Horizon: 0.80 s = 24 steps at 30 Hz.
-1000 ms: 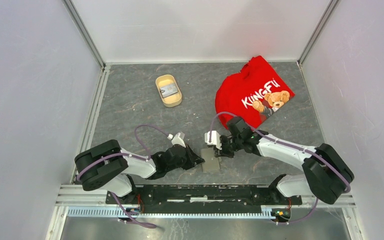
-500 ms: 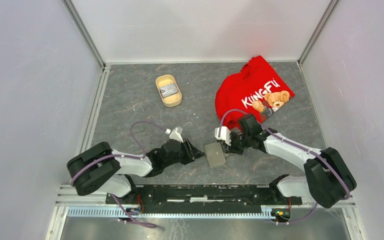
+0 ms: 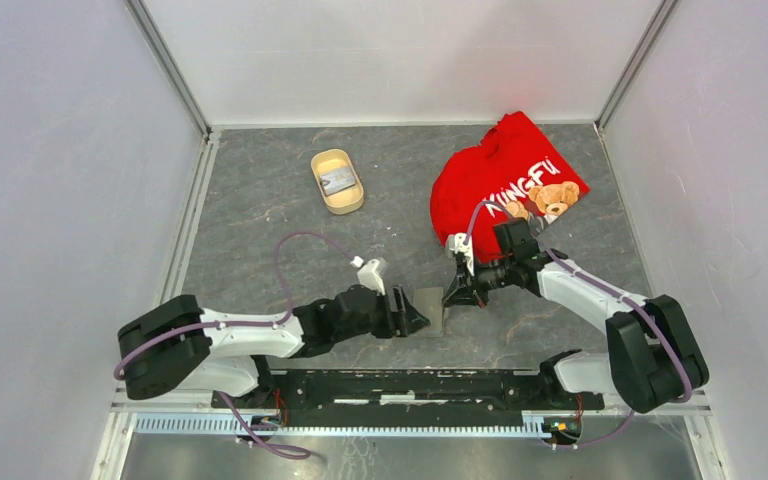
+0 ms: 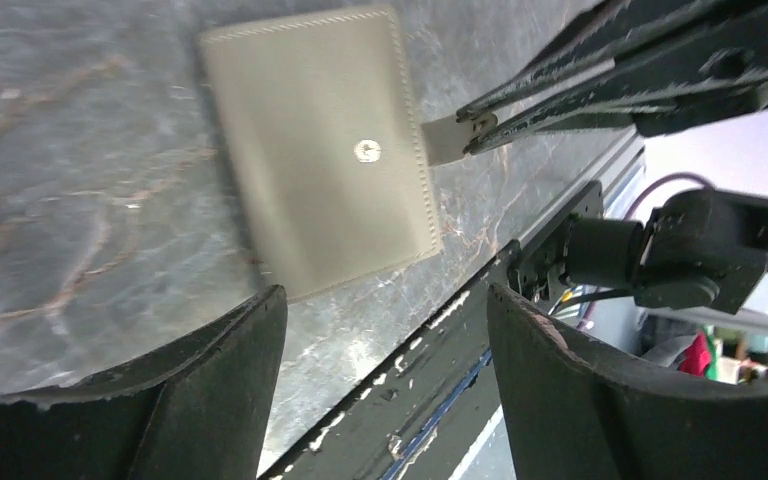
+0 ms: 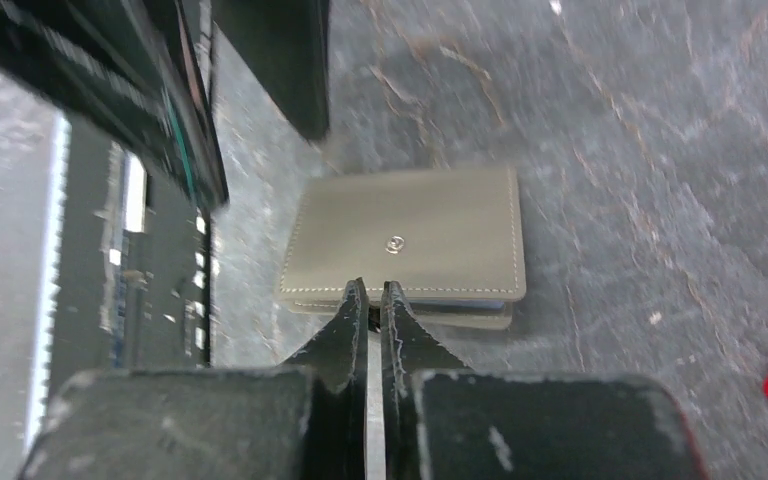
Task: Put the credit cards into the card holder
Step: Open the card holder at the center of the board.
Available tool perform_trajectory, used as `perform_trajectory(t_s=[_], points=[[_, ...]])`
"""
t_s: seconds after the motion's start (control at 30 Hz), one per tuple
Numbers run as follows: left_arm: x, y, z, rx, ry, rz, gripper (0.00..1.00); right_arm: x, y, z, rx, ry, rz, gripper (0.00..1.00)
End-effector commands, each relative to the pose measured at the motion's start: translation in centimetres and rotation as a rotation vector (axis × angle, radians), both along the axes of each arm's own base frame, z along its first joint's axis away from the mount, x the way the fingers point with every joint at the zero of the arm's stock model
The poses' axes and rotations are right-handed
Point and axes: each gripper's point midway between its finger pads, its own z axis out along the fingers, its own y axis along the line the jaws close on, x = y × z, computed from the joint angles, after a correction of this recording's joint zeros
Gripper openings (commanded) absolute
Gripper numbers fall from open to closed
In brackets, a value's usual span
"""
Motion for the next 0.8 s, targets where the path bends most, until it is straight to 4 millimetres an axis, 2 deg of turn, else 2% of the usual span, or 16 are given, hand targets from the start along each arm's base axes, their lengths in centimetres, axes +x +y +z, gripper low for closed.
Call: perform_trajectory(t_s=[0.0,0.27,0.5,0.6,0.67,0.77], points=[[1.1,-1.0,-0.1,0.149,-0.159,-0.006,0.81,-1.1,2.1,5.9,0.251,0.010,0.094,0.00],[1.4,-1.6,-0.3,0.139,-0.179,-0.012,0.91,-0.4,2.0,5.6,0.249,0.006,0.040,0.00],[2.5,-0.7,-1.8,0.242,-0.155,0.060,0.90,-0.2,1.9,5.2,0.230,0.004,0.036,0.00],[2.7,-0.2,-2.1,0.262,-0.151,0.086,0.80,-0.1,1.7,5.1,0.221,-0.008,0.028,0.00],[2.8,0.3,-2.1,0.266,-0.149,0.105,0.66,0.2,1.6,5.0,0.212,-0.017,0.018,0.00],[2.7,1.0,-2.2,0.267,-0.147,0.122,0.56,0.8,1.2,4.6,0.178,-0.040,-0.005,0.00]])
